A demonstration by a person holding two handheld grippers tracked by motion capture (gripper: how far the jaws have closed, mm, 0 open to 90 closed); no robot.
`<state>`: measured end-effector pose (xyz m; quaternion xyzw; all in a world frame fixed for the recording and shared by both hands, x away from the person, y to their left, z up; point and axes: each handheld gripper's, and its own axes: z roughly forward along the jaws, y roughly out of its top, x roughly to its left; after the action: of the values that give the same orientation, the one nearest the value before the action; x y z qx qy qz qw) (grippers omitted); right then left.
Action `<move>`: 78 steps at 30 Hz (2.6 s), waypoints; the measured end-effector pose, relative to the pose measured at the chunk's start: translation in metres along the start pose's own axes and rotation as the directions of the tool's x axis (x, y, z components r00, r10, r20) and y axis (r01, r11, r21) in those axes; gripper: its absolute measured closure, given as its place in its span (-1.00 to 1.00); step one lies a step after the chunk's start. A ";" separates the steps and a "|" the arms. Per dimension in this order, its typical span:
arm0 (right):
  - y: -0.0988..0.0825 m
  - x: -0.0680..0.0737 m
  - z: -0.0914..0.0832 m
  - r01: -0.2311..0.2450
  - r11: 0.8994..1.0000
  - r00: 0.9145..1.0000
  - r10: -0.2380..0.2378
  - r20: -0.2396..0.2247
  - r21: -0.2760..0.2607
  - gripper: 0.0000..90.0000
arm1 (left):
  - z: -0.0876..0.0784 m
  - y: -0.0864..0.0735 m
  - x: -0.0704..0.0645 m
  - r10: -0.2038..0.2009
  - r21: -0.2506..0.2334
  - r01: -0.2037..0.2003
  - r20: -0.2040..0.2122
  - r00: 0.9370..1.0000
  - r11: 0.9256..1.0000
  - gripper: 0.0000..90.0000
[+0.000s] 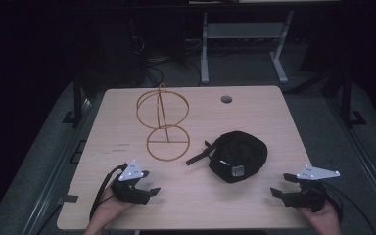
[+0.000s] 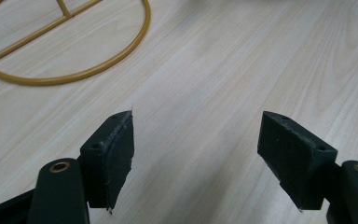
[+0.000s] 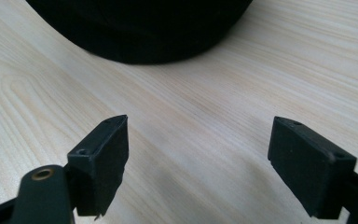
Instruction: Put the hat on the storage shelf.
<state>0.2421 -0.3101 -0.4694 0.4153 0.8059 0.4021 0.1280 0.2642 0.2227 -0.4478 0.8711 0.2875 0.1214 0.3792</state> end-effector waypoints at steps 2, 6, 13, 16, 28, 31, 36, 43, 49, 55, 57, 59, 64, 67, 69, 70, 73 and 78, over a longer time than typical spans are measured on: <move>0.000 0.002 0.002 0.006 1.000 1.000 -0.006 -0.007 -0.001 -0.57 | 0.000 0.002 0.000 -0.001 -0.005 0.001 -0.002 1.000 1.000 -0.41; 0.000 0.004 0.004 0.020 1.000 1.000 -0.020 -0.009 0.005 -0.58 | -0.001 0.006 -0.004 0.006 -0.019 -0.006 -0.002 1.000 1.000 -0.41; 0.004 0.008 0.002 0.025 1.000 1.000 -0.025 -0.013 -0.004 -0.59 | -0.001 0.018 -0.011 0.006 -0.033 -0.005 0.033 0.999 0.999 -0.41; 0.004 0.008 0.001 0.030 1.000 0.999 -0.030 -0.013 -0.009 -0.59 | 0.001 0.028 -0.016 0.024 -0.033 -0.022 0.050 0.998 0.999 -0.41; 0.003 0.006 -0.002 0.016 1.000 1.000 -0.016 -0.010 -0.018 -0.59 | 0.010 0.075 -0.035 0.122 -0.037 -0.118 0.115 0.986 0.992 -0.43; 0.003 0.005 -0.003 0.018 1.000 1.000 -0.018 -0.014 -0.024 -0.59 | 0.013 0.086 -0.039 0.138 -0.034 -0.134 0.128 0.982 0.990 -0.43; 0.004 0.007 -0.003 0.020 0.999 1.000 -0.021 -0.015 -0.028 -0.59 | 0.016 0.101 -0.044 0.166 -0.039 -0.162 0.146 0.975 0.986 -0.43; 0.003 0.007 -0.003 0.021 0.999 1.000 -0.021 -0.021 -0.032 -0.59 | 0.025 0.123 -0.055 0.203 -0.050 -0.197 0.173 0.964 0.979 -0.42; 0.003 0.007 -0.003 0.026 0.999 0.999 -0.026 -0.023 -0.031 -0.59 | 0.035 0.138 -0.064 0.241 -0.042 -0.237 0.194 0.951 0.971 -0.42; 0.003 0.008 -0.002 0.032 0.999 0.999 -0.033 -0.030 -0.032 -0.59 | 0.042 0.150 -0.070 0.254 -0.054 -0.249 0.215 0.943 0.967 -0.41; 0.004 0.008 -0.002 0.033 0.999 0.999 -0.035 -0.032 -0.034 -0.59 | 0.047 0.155 -0.071 0.254 -0.049 -0.250 0.227 0.940 0.967 -0.41; 0.004 0.008 -0.002 0.030 0.999 0.999 -0.031 -0.033 -0.035 -0.59 | 0.051 0.158 -0.071 0.258 -0.045 -0.255 0.235 0.937 0.966 -0.41; 0.004 0.010 -0.002 0.038 0.999 0.999 -0.040 -0.034 -0.038 -0.59 | 0.061 0.167 -0.073 0.280 -0.028 -0.281 0.243 0.929 0.959 -0.41; 0.004 0.010 -0.001 0.040 0.998 0.998 -0.041 -0.038 -0.038 -0.59 | 0.067 0.173 -0.075 0.277 -0.026 -0.280 0.252 0.927 0.960 -0.40; 0.005 0.011 -0.002 0.044 0.998 0.998 -0.045 -0.039 -0.038 -0.59 | 0.071 0.177 -0.077 0.280 -0.026 -0.283 0.263 0.923 0.959 -0.36; 0.005 0.011 -0.002 0.045 0.998 0.998 -0.047 -0.040 -0.038 -0.59 | 0.072 0.178 -0.077 0.284 -0.026 -0.287 0.267 0.921 0.958 -0.36; 0.005 0.011 -0.001 0.046 0.998 0.998 -0.048 -0.042 -0.040 -0.59 | 0.077 0.183 -0.079 0.286 -0.017 -0.293 0.279 0.917 0.956 -0.36; 0.006 0.014 0.000 0.055 0.998 0.997 -0.057 -0.046 -0.039 -0.59 | 0.088 0.189 -0.079 0.281 0.008 -0.298 0.311 0.908 0.954 -0.36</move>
<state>0.2374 -0.2972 -0.4632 0.3804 0.8123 0.4230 0.1281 0.3157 0.0206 -0.3692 0.9224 0.0958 0.0318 0.3729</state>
